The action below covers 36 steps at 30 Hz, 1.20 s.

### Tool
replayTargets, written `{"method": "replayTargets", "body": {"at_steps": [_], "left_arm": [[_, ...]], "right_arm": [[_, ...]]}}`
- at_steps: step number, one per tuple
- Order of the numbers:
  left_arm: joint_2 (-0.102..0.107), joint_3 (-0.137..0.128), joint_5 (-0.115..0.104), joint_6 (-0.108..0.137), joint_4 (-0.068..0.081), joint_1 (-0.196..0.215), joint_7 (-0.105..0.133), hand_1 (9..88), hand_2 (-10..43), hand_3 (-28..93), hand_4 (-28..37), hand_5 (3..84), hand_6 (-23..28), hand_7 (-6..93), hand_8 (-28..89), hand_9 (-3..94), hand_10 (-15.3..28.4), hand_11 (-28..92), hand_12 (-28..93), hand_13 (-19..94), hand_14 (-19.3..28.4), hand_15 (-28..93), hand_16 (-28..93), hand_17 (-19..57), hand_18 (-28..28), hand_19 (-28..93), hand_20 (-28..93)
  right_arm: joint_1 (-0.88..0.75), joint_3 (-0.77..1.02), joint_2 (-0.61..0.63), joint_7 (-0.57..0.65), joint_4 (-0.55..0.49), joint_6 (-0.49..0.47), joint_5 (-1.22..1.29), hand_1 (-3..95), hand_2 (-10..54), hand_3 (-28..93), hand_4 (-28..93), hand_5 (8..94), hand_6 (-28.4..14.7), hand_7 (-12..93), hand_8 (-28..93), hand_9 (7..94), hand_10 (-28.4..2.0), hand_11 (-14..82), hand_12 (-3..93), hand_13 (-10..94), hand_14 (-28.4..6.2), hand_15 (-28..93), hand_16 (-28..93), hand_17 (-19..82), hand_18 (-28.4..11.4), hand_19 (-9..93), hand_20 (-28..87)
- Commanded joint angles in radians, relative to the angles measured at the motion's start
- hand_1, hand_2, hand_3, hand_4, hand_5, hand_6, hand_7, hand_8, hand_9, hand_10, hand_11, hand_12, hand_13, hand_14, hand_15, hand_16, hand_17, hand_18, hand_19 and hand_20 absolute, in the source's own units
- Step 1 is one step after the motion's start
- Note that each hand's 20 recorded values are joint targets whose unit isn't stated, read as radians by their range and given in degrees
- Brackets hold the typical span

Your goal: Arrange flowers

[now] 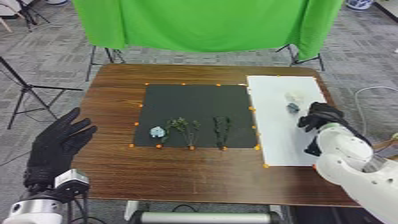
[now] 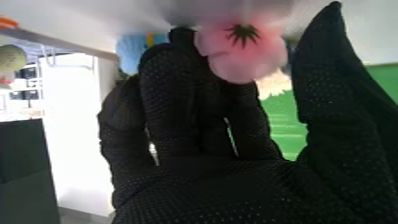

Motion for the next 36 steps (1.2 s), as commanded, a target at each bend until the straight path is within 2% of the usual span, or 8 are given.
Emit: {"method": "replayTargets", "body": {"at_steps": [1, 3, 4, 6, 10, 20, 29, 36], "left_arm": [[-0.006, 0.004, -0.005, 0.006, 0.004, 0.004, 0.003, 25.2, 5.5, 82, -18.3, 38.7, 10.3, 13.3, -10, 36.5, 20.3, 27, 9, 27, 27.0, 50, -10, -8.5, 24.2, 60, -5], [-0.004, 0.006, -0.008, 0.011, 0.003, 0.01, 0.007, 25.2, 5.5, 82, -18.3, 38.7, 10.3, 13.3, -10, 36.6, 20.3, 27, 9, 27, 27.0, 50, -10, -8.5, 24.2, 60, -5], [-0.005, 0.005, -0.008, 0.01, 0.004, 0.008, 0.004, 25.2, 5.5, 82, -18.3, 38.7, 10.3, 13.3, -10, 36.6, 20.3, 27, 9, 27, 27.0, 50, -10, -8.5, 24.2, 60, -5], [-0.007, 0.004, -0.006, 0.01, 0.004, 0.008, 0.004, 25.2, 5.5, 82, -18.3, 38.7, 10.3, 13.3, -10, 36.6, 20.3, 27, 9, 27, 27.0, 50, -10, -8.5, 24.2, 60, -5], [-0.005, 0.004, -0.006, 0.008, 0.005, 0.005, 0.003, 25.3, 5.5, 82, -18.4, 38.7, 10.3, 13.3, -10, 36.6, 20.3, 27, 9, 27, 27.0, 50, -10, -8.5, 24.2, 60, -5], [-0.005, 0.001, -0.008, 0.012, 0.003, 0.01, 0.003, 25.2, 5.5, 82, -18.3, 38.7, 10.4, 13.3, -10, 36.6, 20.3, 27, 9, 27, 27.0, 50, -10, -8.5, 24.2, 60, -5], [-0.001, -0.015, -0.008, 0.01, -0.002, 0.018, -0.001, 25.3, 5.4, 82, -18.3, 38.7, 10.4, 13.2, -10, 36.5, 20.4, 27, 9, 27, 26.9, 49, -10, -8.5, 24.2, 60, -5], [0.002, -0.026, -0.009, 0.009, -0.004, 0.019, -0.004, 25.3, 5.3, 82, -18.3, 38.8, 10.4, 13.2, -10, 36.4, 20.4, 27, 9, 27, 27.0, 49, -10, -8.5, 24.2, 60, -5]], "right_arm": [[0.006, -0.026, -0.002, 0.031, 0.016, -0.005, -0.017, 36.8, -9.5, 92, -28, 56.7, -4.5, 26, -17, 61.7, -15.2, 32.5, 13.9, 62, -11.5, 83, 9, 26, -24.1, 93, 41], [0.019, -0.053, 0.004, 0.033, 0.019, 0.015, -0.035, 38.8, -9.5, 91, -28, 60.6, -3.4, 26, -17, 65.9, -13.9, 33.0, 13.9, 64, -10.7, 82, 10, 27, -24.1, 93, 40], [0.028, -0.071, 0.009, 0.037, 0.021, 0.033, -0.046, 40.8, -9.5, 89, -28, 62.2, -2.7, 27, -17, 68.5, -12.6, 30.9, 16.1, 65, -10.3, 81, 11, 27, -24.0, 93, 40], [0.048, -0.103, 0.012, 0.042, 0.027, 0.071, -0.066, 44.7, -9.5, 84, -28, 64.5, -2.0, 29, -9, 74.2, -10.1, 24.5, 23.2, 67, -9.5, 80, 12, 29, -23.7, 93, 40], [0.083, -0.16, 0.025, 0.047, 0.032, 0.14, -0.097, 49.0, -9.5, 80, -28, 70.4, -0.3, 34, -6, 84.0, -8.2, 17.5, 32.0, 71, -7.9, 79, 14, 31, -23.9, 93, 42], [0.129, -0.194, 0.032, 0.047, 0.02, 0.243, -0.136, 51.1, -9.5, 80, -28, 79.2, 1.2, 31, -3, 89.7, -8.2, 22.1, 31.3, 76, -6.8, 78, 16, 34, -23.8, 93, 44], [0.198, -0.168, -0.016, -0.046, -0.059, 0.233, -0.132, 51.3, -9.5, 81, -28, 81.1, 1.1, 30, -2, 90.5, -8.3, 24.1, 31.3, 76, -7.0, 78, 16, 35, -24.2, 93, 45], [0.257, -0.137, -0.136, -0.215, -0.114, 0.119, -0.09, 51.4, -9.5, 81, -28, 81.3, 0.8, 29, -1, 90.4, -8.3, 24.4, 31.7, 76, -6.9, 78, 16, 34, -24.1, 93, 45]]}}
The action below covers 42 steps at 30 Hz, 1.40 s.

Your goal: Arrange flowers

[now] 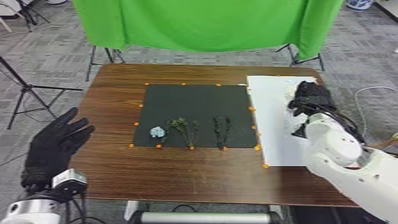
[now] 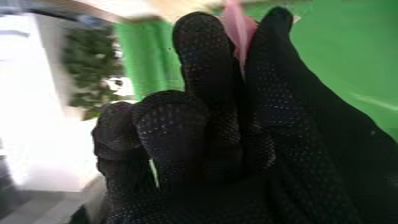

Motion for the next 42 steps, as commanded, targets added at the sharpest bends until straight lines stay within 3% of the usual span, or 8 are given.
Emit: {"method": "replayTargets", "body": {"at_steps": [1, 4, 6, 13, 17, 25, 29, 42], "left_arm": [[0.001, -0.015, -0.007, 0.007, -0.005, 0.018, -0.006, 25.2, 5.3, 82, -18.3, 38.8, 10.4, 13.2, -10, 36.5, 20.4, 27, 9, 27, 26.9, 49, -10, -8.5, 24.2, 60, -5], [0.003, -0.016, -0.006, 0.004, -0.004, 0.015, -0.007, 25.2, 5.3, 82, -18.4, 38.7, 10.4, 13.2, -10, 36.5, 20.3, 27, 9, 27, 27.0, 49, -10, -8.5, 24.2, 60, -5], [0.008, -0.016, -0.006, 0.007, -0.004, 0.01, -0.008, 25.2, 5.3, 82, -18.4, 38.7, 10.4, 13.1, -10, 36.5, 20.3, 27, 9, 27, 27.0, 49, -10, -8.5, 24.2, 60, -5], [0.018, -0.025, -0.004, 0.001, -0.002, -0.004, -0.011, 25.2, 5.3, 82, -18.3, 38.7, 10.4, 13.1, -9, 36.5, 20.4, 27, 9, 27, 27.0, 49, -10, -8.5, 24.2, 60, -5], [0.028, -0.025, -0.005, -0.002, 0.006, -0.023, -0.011, 25.2, 5.3, 82, -18.3, 38.7, 10.4, 13.0, -9, 36.5, 20.4, 27, 9, 27, 27.0, 49, -10, -8.5, 24.1, 60, -5], [0.036, -0.02, 0.007, -0.039, 0.026, -0.079, -0.033, 25.2, 5.3, 82, -18.4, 38.7, 10.4, 13.0, -9, 36.5, 20.4, 27, 10, 27, 27.0, 49, -10, -8.5, 24.1, 60, -5], [0.039, -0.006, 0.01, -0.055, 0.039, -0.112, -0.039, 25.2, 5.3, 82, -18.4, 38.7, 10.4, 13.0, -9, 36.5, 20.3, 27, 9, 27, 27.0, 49, -10, -8.5, 24.1, 60, -5], [0.074, 0.028, 0.015, -0.086, 0.07, -0.203, -0.046, 25.2, 5.3, 82, -18.3, 38.7, 10.4, 13.1, -9, 36.6, 20.3, 27, 10, 27, 27.0, 49, -10, -8.5, 24.1, 60, -5]], "right_arm": [[0.083, 0.058, -0.16, -0.201, -0.074, -0.128, 0.05, 51.5, -9.5, 81, -28, 81.3, 0.8, 29, -1, 90.4, -8.2, 24.4, 31.8, 76, -6.9, 78, 17, 34, -24.0, 93, 45], [0.107, 0.061, -0.227, -0.299, -0.071, -0.201, 0.046, 51.6, -9.5, 81, -28, 81.2, 0.7, 29, -1, 90.2, -8.0, 24.5, 32.4, 76, -6.8, 78, 17, 33, -23.6, 93, 45], [0.13, 0.042, -0.268, -0.29, -0.078, -0.228, 0.083, 51.6, -9.5, 81, -28, 81.1, 0.6, 29, -1, 90.0, -7.9, 24.5, 32.7, 75, -6.7, 78, 17, 33, -23.5, 93, 45], [0.208, -0.075, -0.404, -0.332, -0.027, -0.224, 0.078, 51.7, -9.5, 81, -28, 81.0, 0.6, 29, -1, 90.0, -7.8, 24.2, 33.5, 75, -6.7, 79, 17, 32, -23.5, 93, 45], [0.268, -0.17, -0.477, -0.334, 0.038, -0.175, 0.062, 51.8, -9.5, 81, -28, 81.0, 0.6, 30, -1, 90.0, -7.8, 24.2, 33.5, 75, -6.7, 79, 17, 32, -23.4, 93, 45], [0.365, -0.348, -0.58, -0.289, 0.143, -0.101, 0.08, 51.7, -9.5, 81, -28, 80.9, 0.6, 30, -1, 89.9, -8.2, 24.6, 33.5, 75, -6.8, 79, 17, 32, -23.4, 93, 45], [0.343, -0.353, -0.622, -0.29, 0.168, -0.126, 0.044, 51.6, -9.5, 82, -28, 80.8, 0.6, 30, -1, 89.6, -8.6, 24.9, 33.5, 75, -6.9, 79, 17, 32, -23.3, 93, 45], [0.547, -0.618, -0.682, -0.176, 0.283, 0.005, 0.178, 51.3, -9.5, 81, -28, 80.1, 0.9, 30, -1, 88.9, -9.0, 25.2, 32.6, 74, -7.0, 79, 17, 31, -23.0, 93, 44]]}}
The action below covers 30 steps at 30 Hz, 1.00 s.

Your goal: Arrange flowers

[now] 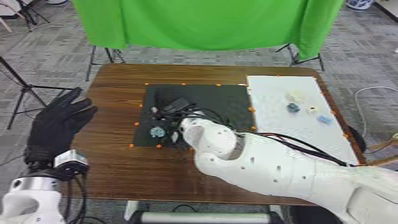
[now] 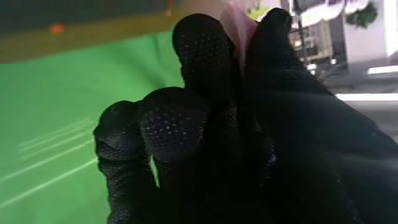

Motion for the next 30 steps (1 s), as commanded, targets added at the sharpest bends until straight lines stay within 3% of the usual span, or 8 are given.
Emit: {"method": "replayTargets", "body": {"at_steps": [1, 8, 15, 16, 26, 30], "left_arm": [[0.022, 0.022, 0.01, -0.029, 0.014, -0.042, -0.014, 25.2, 5.3, 82, -18.3, 38.7, 10.4, 13.0, -9, 36.6, 20.3, 27, 9, 27, 27.0, 49, -10, -8.5, 24.1, 60, -5], [0.026, 0.026, 0.013, -0.043, 0.023, -0.065, -0.019, 25.2, 5.2, 82, -18.2, 38.7, 10.4, 13.0, -9, 36.6, 20.3, 27, 9, 27, 27.0, 49, -10, -8.5, 24.1, 60, -5], [0.027, 0.028, 0.013, -0.048, 0.034, -0.084, -0.028, 25.1, 5.2, 82, -18.2, 38.7, 10.4, 13.1, -9, 36.5, 20.3, 27, 9, 27, 27.0, 49, -10, -8.6, 24.1, 60, -5], [0.032, 0.032, 0.013, -0.045, 0.036, -0.085, -0.02, 25.1, 5.1, 82, -18.2, 38.7, 10.4, 13.1, -9, 36.5, 20.3, 27, 9, 27, 27.0, 49, -10, -8.6, 24.1, 60, -5], [0.031, 0.029, 0.014, -0.053, 0.035, -0.086, -0.024, 25.2, 5.2, 82, -18.3, 38.7, 10.3, 13.1, -9, 36.5, 20.2, 27, 10, 27, 27.0, 49, -10, -8.5, 24.1, 60, -5], [0.031, 0.028, 0.01, -0.045, 0.034, -0.079, -0.016, 25.2, 5.2, 82, -18.2, 38.7, 10.3, 13.1, -9, 36.5, 20.3, 27, 10, 27, 27.0, 49, -10, -8.5, 24.1, 60, -5]], "right_arm": [[0.103, -0.05, -0.05, 0.059, 0.058, 0.033, 0.058, 51.3, -9.5, 81, -28, 79.9, 1.0, 30, -1, 88.8, -9.0, 25.2, 32.6, 74, -7.0, 79, 17, 31, -23.0, 93, 44], [0.15, -0.095, -0.059, 0.101, 0.087, 0.038, 0.091, 51.1, -9.5, 81, -28, 79.2, 1.2, 30, -2, 88.3, -9.1, 25.1, 32.5, 73, -7.1, 79, 17, 31, -22.8, 93, 44], [0.125, -0.064, -0.064, 0.12, 0.093, -0.045, 0.084, 49.9, -9.5, 81, -28, 77.3, 0.7, 30, -3, 86.4, -9.3, 24.5, 32.1, 72, -7.2, 79, 17, 30, -22.8, 93, 43], [0.117, -0.052, -0.064, 0.121, 0.093, -0.061, 0.078, 49.4, -9.5, 81, -28, 76.6, 0.6, 30, -3, 85.9, -9.3, 24.7, 32.0, 71, -7.1, 79, 17, 29, -22.8, 93, 43], [0.062, 0.009, -0.071, 0.135, 0.096, -0.17, 0.047, 45.5, -9.5, 81, -28, 70.2, -0.8, 32, -6, 80.6, -9.0, 25.0, 31.3, 68, -7.5, 80, 15, 26, -22.5, 93, 41], [0.063, 0.013, -0.075, 0.143, 0.094, -0.188, 0.058, 43.0, -9.5, 82, -28, 66.9, -0.9, 32, -6, 76.7, -9.5, 28.5, 29.0, 66, -7.7, 81, 15, 25, -22.2, 93, 41]]}}
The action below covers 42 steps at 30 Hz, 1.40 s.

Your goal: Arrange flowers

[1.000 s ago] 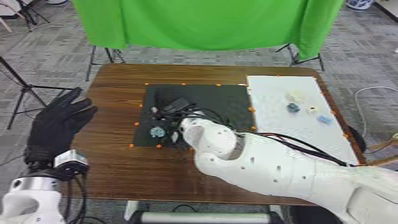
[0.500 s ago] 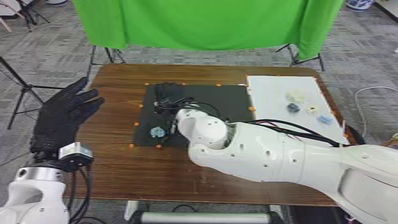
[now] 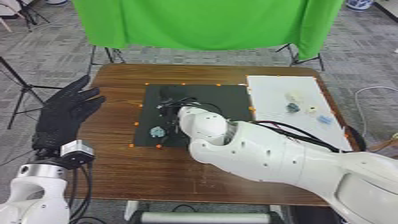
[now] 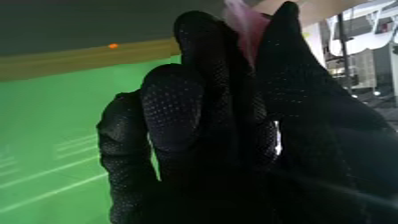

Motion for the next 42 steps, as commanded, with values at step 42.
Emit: {"method": "replayTargets", "body": {"at_steps": [42], "left_arm": [[-0.066, -0.048, -0.014, 0.09, -0.09, 0.25, 0.04, 25.3, 5.2, 82, -18.3, 38.7, 10.3, 13.1, -9, 36.6, 20.3, 27, 9, 27, 26.9, 49, -10, -8.5, 24.2, 60, -5]], "right_arm": [[-0.296, 0.491, 0.272, -0.133, -0.315, -0.331, -0.143, 28.9, -9.5, 90, -28, 51.7, -5.6, 24, -17, 54.5, -17.1, 32.0, 13.4, 55, -12.2, 82, 8, 21, -22.6, 90, 43]]}}
